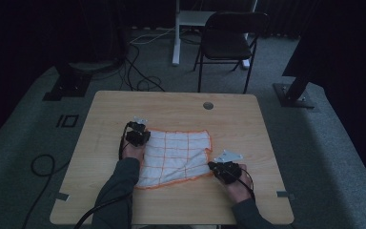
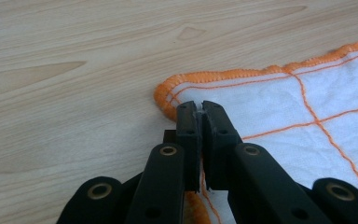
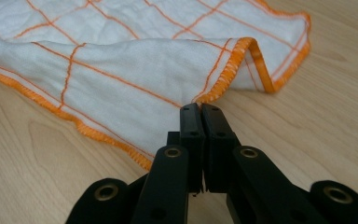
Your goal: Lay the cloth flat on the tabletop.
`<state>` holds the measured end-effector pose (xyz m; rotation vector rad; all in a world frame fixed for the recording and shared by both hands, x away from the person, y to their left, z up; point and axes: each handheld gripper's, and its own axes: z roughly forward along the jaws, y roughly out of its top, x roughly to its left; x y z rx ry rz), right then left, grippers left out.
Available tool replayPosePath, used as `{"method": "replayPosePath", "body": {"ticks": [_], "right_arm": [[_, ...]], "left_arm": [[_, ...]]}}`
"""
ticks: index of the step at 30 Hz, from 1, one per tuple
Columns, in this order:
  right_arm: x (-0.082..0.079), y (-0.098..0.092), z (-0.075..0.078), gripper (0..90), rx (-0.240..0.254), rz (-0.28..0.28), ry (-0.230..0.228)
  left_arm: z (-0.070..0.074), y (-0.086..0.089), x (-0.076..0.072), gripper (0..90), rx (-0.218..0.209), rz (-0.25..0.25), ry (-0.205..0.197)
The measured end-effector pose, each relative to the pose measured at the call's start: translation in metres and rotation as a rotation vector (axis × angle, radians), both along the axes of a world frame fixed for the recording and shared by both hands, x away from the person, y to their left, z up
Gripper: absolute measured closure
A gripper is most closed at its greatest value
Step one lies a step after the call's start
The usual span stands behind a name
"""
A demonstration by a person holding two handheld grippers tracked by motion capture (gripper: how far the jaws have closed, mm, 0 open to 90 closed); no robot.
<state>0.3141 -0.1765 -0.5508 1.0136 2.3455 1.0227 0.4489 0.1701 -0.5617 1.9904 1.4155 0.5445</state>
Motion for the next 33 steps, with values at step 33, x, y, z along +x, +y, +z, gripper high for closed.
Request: {"method": "replayPosePath", "body": {"ticks": [33], "right_arm": [[0.004,-0.014,0.0,70.6,0.038,-0.071,-0.008]], "left_arm": [[0.018,0.031,-0.049,69.1,-0.014,-0.039,-0.035]]}}
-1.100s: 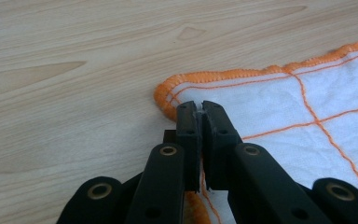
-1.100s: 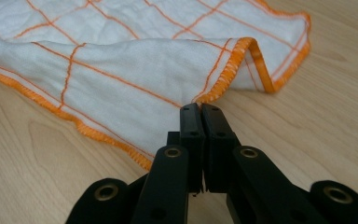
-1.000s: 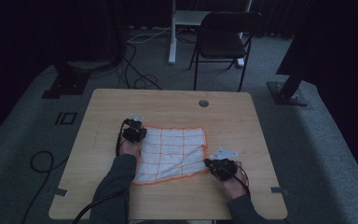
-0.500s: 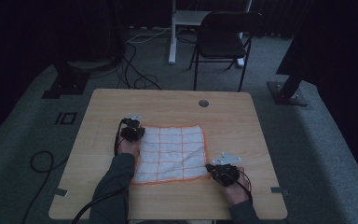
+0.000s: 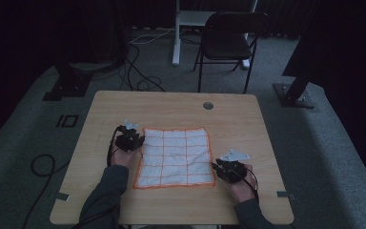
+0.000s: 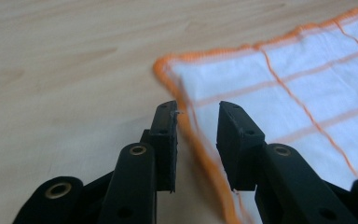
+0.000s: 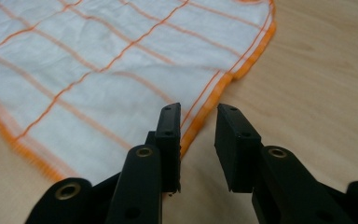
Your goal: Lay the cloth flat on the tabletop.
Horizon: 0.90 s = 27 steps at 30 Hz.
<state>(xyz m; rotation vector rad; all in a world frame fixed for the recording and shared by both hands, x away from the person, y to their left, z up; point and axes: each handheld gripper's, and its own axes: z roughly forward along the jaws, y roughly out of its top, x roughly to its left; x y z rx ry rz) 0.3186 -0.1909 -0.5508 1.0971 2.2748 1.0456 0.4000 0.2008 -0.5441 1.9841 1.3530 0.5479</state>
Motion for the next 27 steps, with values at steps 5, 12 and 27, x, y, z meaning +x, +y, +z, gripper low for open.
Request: {"method": "replayPosePath", "body": {"ticks": [5,12,27], "right_arm": [[0.017,0.008,0.001,68.9,-0.001,-0.011,-0.003],[0.033,0.014,-0.006,68.5,-0.001,-0.03,0.019],[0.03,0.015,-0.021,90.0,-0.026,-0.015,0.071]], "left_arm": [[-0.008,0.009,-0.031,68.0,-0.033,-0.001,0.02],[-0.016,-0.003,-0.058,66.2,-0.038,-0.067,0.047],[-0.023,-0.008,-0.071,86.3,0.059,-0.074,0.006]]}}
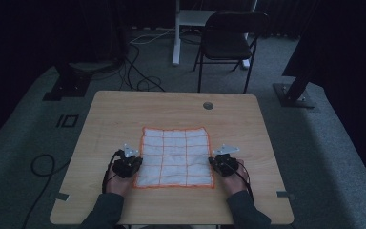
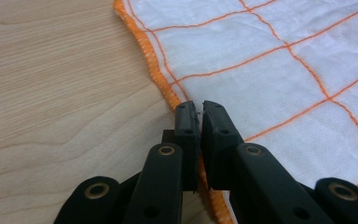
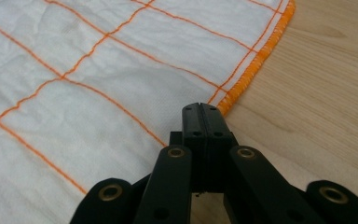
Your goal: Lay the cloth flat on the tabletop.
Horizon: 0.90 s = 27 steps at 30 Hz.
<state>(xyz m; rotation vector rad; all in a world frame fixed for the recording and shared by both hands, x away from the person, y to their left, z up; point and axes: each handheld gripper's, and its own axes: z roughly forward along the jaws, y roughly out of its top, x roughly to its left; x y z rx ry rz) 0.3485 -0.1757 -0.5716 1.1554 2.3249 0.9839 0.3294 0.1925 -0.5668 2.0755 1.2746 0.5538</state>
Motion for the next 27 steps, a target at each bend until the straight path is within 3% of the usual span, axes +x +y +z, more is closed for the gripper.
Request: {"method": "replayPosePath", "body": {"ticks": [3,11,15,18,27], "right_arm": [[-0.003,-0.001,0.0,89.9,0.001,0.006,0.001],[-0.008,-0.011,0.004,66.1,0.028,-0.027,-0.02],[-0.011,-0.015,0.007,58.8,0.028,-0.039,-0.03],[-0.013,-0.016,0.008,56.8,0.01,-0.043,-0.044],[-0.015,-0.019,0.009,55.0,0.022,-0.053,-0.047]], "left_arm": [[-0.001,0.0,-0.002,86.5,0.002,0.009,-0.007],[-0.001,0.009,-0.007,73.3,-0.042,0.031,-0.009],[0.002,0.015,-0.013,67.3,-0.064,0.05,-0.021],[0.005,0.02,-0.017,65.4,-0.077,0.062,-0.034],[0.009,0.027,-0.021,61.3,-0.112,0.085,-0.035]]}}
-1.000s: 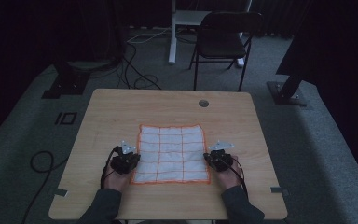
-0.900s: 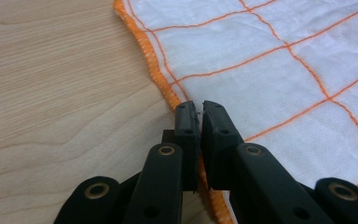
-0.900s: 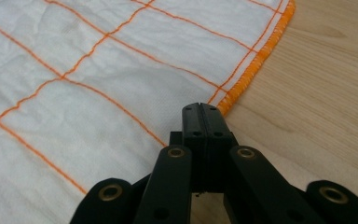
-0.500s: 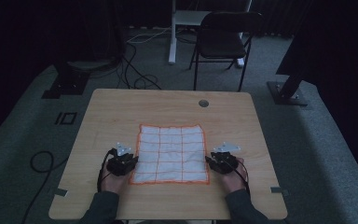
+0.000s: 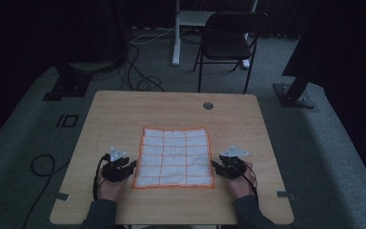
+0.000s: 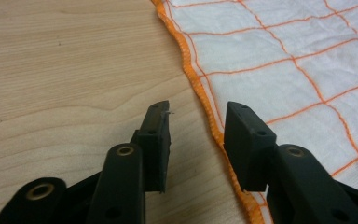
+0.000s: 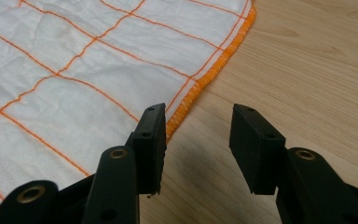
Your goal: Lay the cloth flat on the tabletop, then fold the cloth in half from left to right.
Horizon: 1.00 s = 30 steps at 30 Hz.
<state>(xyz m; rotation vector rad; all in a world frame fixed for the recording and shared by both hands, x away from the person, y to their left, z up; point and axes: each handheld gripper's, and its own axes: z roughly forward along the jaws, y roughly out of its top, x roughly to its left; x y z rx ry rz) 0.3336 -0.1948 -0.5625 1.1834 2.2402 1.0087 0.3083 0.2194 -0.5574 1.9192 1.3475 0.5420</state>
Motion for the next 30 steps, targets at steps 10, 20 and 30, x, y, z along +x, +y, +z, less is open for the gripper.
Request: {"method": "replayPosePath", "body": {"ticks": [10,20,30], "right_arm": [[0.001,0.001,-0.001,54.8,0.002,-0.002,0.003],[0.004,-0.001,-0.002,55.0,-0.007,-0.005,0.012],[0.003,-0.001,-0.001,55.0,0.0,-0.001,0.007]], "left_arm": [[0.003,-0.003,0.006,60.7,-0.007,-0.012,-0.005],[0.003,0.003,0.026,61.3,-0.03,0.007,0.02],[-0.003,-0.009,0.045,61.4,-0.047,0.006,0.041]]}}
